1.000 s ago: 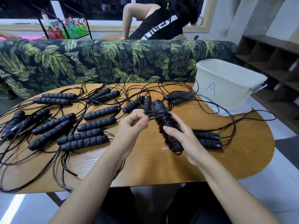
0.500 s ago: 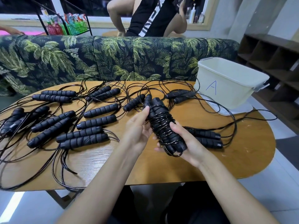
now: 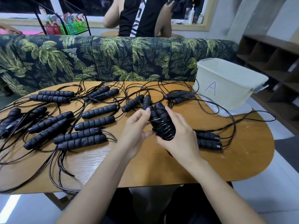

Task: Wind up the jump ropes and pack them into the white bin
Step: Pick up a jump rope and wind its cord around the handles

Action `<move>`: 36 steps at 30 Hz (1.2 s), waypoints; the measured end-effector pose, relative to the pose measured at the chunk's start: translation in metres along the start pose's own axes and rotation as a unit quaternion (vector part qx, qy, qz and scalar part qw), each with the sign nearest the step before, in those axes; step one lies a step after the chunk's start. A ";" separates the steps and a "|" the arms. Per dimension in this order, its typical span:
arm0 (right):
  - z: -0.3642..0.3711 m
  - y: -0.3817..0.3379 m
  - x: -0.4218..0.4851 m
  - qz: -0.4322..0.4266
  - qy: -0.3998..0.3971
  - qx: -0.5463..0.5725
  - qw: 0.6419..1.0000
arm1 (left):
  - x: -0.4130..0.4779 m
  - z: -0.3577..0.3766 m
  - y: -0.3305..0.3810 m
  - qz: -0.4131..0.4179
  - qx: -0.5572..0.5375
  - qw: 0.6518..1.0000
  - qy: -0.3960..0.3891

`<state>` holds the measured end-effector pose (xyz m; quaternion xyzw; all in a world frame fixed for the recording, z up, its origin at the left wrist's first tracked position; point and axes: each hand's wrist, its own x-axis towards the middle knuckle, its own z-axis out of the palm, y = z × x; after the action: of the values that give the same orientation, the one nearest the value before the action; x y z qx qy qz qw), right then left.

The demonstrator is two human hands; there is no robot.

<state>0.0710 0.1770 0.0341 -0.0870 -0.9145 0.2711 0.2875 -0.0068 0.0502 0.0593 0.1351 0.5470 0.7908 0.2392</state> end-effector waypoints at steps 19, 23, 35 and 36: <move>0.004 -0.009 -0.012 -0.089 0.069 -0.070 0.991 | 0.002 -0.014 0.016 0.078 0.119 0.985 0.103; 0.001 -0.008 -0.014 -0.087 0.082 -0.057 0.991 | 0.006 -0.019 0.021 0.039 0.089 0.992 0.083; -0.003 -0.002 -0.013 -0.066 0.039 0.036 0.996 | 0.011 -0.029 0.039 0.004 0.137 0.990 0.029; -0.004 -0.001 -0.012 -0.069 0.031 0.042 0.996 | 0.011 -0.029 0.041 0.000 0.139 0.990 0.026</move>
<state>0.0832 0.1741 0.0317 -0.0201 -0.8969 0.2856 0.3371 -0.0389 0.0208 0.0859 0.1467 0.6577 0.7101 0.2041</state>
